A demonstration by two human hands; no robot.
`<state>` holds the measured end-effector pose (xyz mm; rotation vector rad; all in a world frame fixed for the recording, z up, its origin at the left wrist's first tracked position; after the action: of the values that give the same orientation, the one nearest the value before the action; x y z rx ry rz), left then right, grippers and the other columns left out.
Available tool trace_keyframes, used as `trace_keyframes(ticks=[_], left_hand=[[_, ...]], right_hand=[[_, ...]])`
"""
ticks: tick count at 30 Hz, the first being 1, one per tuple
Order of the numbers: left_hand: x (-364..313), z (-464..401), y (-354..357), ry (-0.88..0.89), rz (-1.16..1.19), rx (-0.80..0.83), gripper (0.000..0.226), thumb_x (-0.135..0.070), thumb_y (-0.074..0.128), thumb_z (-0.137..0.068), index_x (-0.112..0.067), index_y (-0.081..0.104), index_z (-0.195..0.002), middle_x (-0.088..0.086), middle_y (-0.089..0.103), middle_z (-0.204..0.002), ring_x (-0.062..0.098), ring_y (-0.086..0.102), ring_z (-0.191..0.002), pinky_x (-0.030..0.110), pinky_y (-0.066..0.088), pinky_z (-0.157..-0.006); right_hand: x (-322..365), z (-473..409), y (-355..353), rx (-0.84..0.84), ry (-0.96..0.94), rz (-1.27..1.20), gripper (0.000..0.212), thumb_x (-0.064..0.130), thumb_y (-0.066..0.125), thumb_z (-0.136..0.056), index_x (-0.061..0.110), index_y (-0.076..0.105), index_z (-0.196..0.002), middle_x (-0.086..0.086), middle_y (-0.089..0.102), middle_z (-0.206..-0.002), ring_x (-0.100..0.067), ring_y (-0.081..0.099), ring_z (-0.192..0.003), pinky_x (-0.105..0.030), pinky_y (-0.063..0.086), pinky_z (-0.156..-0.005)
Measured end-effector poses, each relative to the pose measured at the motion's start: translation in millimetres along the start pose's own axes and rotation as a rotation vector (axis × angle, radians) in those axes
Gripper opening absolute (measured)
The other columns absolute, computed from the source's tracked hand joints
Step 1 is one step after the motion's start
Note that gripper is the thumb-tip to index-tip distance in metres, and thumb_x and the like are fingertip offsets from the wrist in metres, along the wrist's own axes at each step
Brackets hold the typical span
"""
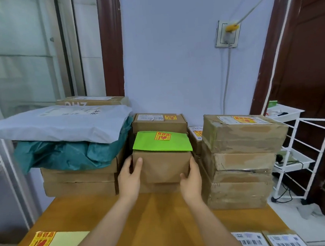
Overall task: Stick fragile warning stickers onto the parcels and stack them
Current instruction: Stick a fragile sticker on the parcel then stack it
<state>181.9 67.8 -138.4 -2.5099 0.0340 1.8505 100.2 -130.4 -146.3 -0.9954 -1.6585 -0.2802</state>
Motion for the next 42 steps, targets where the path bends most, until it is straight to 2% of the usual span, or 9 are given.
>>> trace_keyframes(ticks=[2,6,13,19,25,30,33,38,42], left_hand=[[5.3,-6.2,4.1,-0.006,-0.005,0.029,0.047,-0.035,0.057,-0.092,-0.020,0.050,-0.136,-0.006,0.056,-0.130,0.015,0.049,-0.125,0.037,0.037,-0.109],[14.3,-14.7,10.7,-0.031,-0.057,0.075,0.055,-0.019,0.058,-0.093,-0.018,0.037,-0.145,-0.011,0.046,-0.130,0.009,0.042,-0.125,0.024,0.031,-0.105],[18.8,-25.2,10.6,0.006,-0.182,0.091,0.062,-0.013,0.059,-0.092,-0.019,0.031,-0.147,-0.005,0.049,-0.133,0.016,0.045,-0.126,0.028,0.035,-0.105],[25.3,-16.5,2.7,-0.077,-0.207,0.113,0.068,-0.018,0.060,-0.092,-0.018,0.025,-0.150,0.005,0.040,-0.147,0.024,0.039,-0.134,0.038,0.033,-0.110],[16.5,21.5,-14.6,-0.088,-0.304,0.077,0.046,-0.011,0.058,-0.092,-0.004,0.043,-0.135,0.012,0.051,-0.135,0.026,0.049,-0.123,0.033,0.037,-0.099],[14.3,65.6,-11.9,-0.067,-0.387,0.163,0.040,-0.015,0.057,-0.093,-0.007,0.047,-0.131,0.010,0.053,-0.132,0.023,0.049,-0.123,0.032,0.038,-0.099],[16.8,99.7,0.2,-0.054,-0.452,0.260,0.037,-0.020,0.056,-0.094,-0.011,0.048,-0.129,0.007,0.055,-0.129,0.021,0.050,-0.121,0.027,0.039,-0.092],[28.0,159.3,33.1,-0.019,-0.542,0.440,0.032,-0.024,0.057,-0.092,-0.015,0.051,-0.122,0.000,0.060,-0.122,0.017,0.056,-0.114,0.024,0.042,-0.090],[18.9,196.9,60.2,-0.019,-0.467,0.510,0.026,-0.024,0.054,-0.095,-0.011,0.053,-0.118,-0.004,0.056,-0.106,0.012,0.054,-0.103,0.016,0.033,-0.076]], right_hand=[[-5.7,-3.4,7.1,0.025,0.021,0.017,0.072,-0.016,0.048,-0.085,0.012,0.028,-0.149,-0.003,0.037,-0.149,-0.020,0.035,-0.138,-0.013,0.023,-0.101],[-12.0,-10.1,17.6,0.062,0.044,0.006,0.076,-0.016,0.048,-0.083,0.011,0.022,-0.150,-0.004,0.032,-0.152,-0.020,0.030,-0.140,-0.023,0.024,-0.111],[-15.4,-15.4,25.9,0.088,0.030,0.045,0.079,-0.009,0.051,-0.081,0.014,0.021,-0.150,-0.005,0.032,-0.151,-0.024,0.033,-0.138,-0.036,0.031,-0.112],[-7.5,-8.4,17.6,0.160,0.064,0.058,0.079,-0.005,0.052,-0.086,0.008,0.011,-0.152,-0.009,0.020,-0.156,-0.023,0.021,-0.144,-0.032,0.021,-0.116],[8.3,17.1,-4.8,0.081,0.101,-0.049,0.059,-0.003,0.052,-0.089,0.005,0.033,-0.145,-0.010,0.037,-0.143,-0.025,0.041,-0.132,-0.038,0.034,-0.111],[18.4,51.0,-21.8,0.139,0.051,0.034,0.041,-0.004,0.047,-0.090,0.004,0.051,-0.129,-0.011,0.047,-0.131,-0.022,0.053,-0.116,-0.017,0.036,-0.092],[21.1,70.0,-33.5,0.189,-0.013,0.110,0.038,-0.005,0.045,-0.090,0.006,0.055,-0.125,-0.008,0.052,-0.127,-0.018,0.055,-0.111,-0.013,0.036,-0.087],[15.3,94.0,-68.4,0.266,-0.144,0.313,0.036,-0.001,0.049,-0.089,0.006,0.058,-0.122,-0.007,0.053,-0.124,-0.019,0.053,-0.115,-0.022,0.039,-0.096],[0.8,107.3,-113.0,0.260,-0.178,0.469,0.033,0.003,0.048,-0.091,0.009,0.059,-0.121,-0.004,0.053,-0.120,-0.020,0.054,-0.111,-0.031,0.044,-0.091]])
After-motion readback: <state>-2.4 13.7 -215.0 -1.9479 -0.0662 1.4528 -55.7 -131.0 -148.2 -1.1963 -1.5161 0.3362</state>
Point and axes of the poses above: each hand's wrist, its own z-axis away from the middle knuckle, its own y-axis out of the palm, x = y × z, the point moved 7 cm from there along -z, towards the middle knuckle
